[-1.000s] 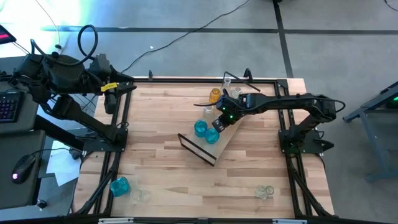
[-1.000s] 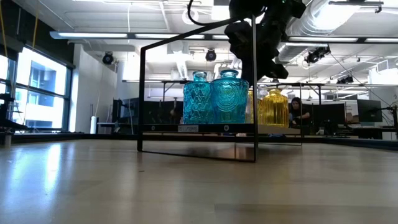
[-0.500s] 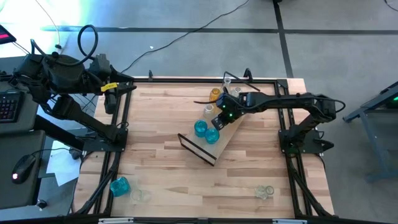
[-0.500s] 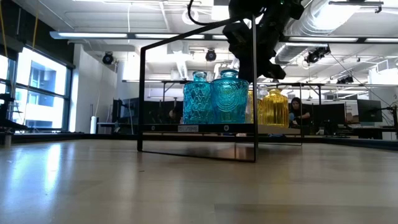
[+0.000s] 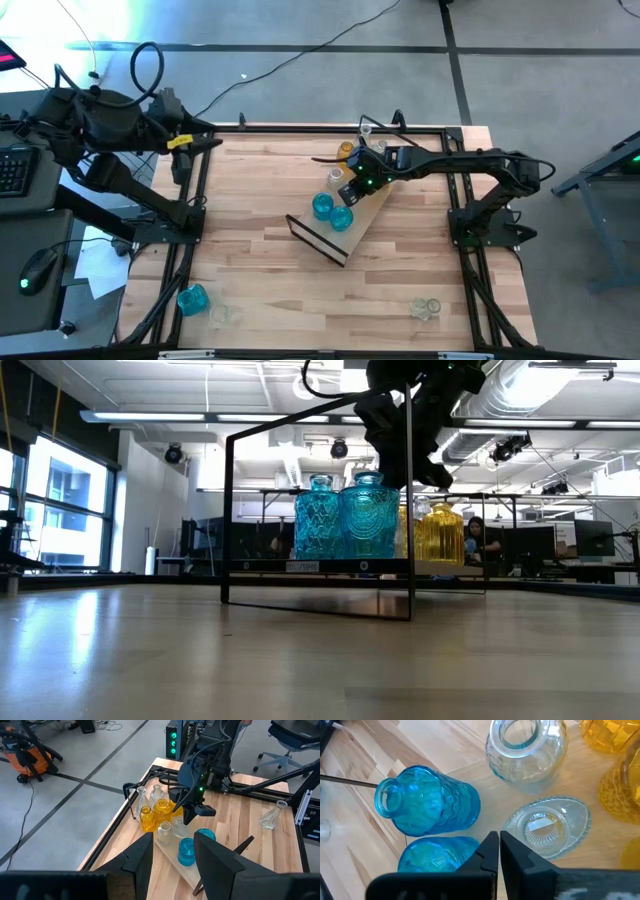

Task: Sort vases onto shelf
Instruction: Put the top left transparent vase on the shelf and align with the other transparent vase, then put the right transparent vase on the shelf and align with the other transparent vase

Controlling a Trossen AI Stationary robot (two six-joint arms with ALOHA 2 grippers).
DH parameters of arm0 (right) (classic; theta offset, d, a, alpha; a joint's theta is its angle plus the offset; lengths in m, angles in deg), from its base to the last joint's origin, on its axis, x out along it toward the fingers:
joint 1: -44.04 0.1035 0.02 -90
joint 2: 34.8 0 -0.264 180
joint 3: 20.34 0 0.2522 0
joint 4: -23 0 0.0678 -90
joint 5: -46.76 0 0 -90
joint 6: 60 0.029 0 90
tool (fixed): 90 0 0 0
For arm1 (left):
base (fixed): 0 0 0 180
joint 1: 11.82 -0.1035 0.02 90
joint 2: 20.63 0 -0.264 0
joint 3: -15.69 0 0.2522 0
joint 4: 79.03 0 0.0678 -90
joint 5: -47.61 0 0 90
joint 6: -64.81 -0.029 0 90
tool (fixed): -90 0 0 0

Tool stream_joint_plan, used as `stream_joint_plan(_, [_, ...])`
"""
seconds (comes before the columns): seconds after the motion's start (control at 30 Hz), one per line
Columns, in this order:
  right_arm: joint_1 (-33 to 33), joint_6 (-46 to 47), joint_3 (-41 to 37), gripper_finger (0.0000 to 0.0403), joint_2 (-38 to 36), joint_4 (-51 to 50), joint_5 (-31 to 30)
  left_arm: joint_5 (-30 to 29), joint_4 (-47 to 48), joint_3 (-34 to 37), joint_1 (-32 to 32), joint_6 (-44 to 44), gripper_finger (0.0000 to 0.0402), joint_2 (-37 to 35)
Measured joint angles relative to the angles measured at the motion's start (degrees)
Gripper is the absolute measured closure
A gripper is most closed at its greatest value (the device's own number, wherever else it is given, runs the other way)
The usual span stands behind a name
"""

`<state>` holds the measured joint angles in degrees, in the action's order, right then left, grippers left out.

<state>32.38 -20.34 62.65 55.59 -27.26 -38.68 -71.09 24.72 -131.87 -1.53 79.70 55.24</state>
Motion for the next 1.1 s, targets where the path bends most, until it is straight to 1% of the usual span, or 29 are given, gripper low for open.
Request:
stream_joint_plan(0.23, [0.1,0.4,0.0,0.0403,0.0,0.0,0.7,0.0,0.0,0.0,0.0,-1.0,0.0268,0.6])
stream_joint_plan(0.5, [2.6,0.8,0.0,0.0403,0.0,-0.1,1.5,-0.5,0.0,0.0,0.0,-1.0,0.0268,0.1])
stream_joint_plan(0.77, [4.4,1.0,0.0,0.0403,0.0,-1.7,-1.5,-0.6,0.0,0.0,0.0,-1.0,0.0268,-0.5])
stream_joint_plan(1.1, [4.7,0.4,0.0,0.0403,0.0,-1.1,-1.6,-0.6,0.0,0.0,0.0,-0.9,0.0268,-0.5])
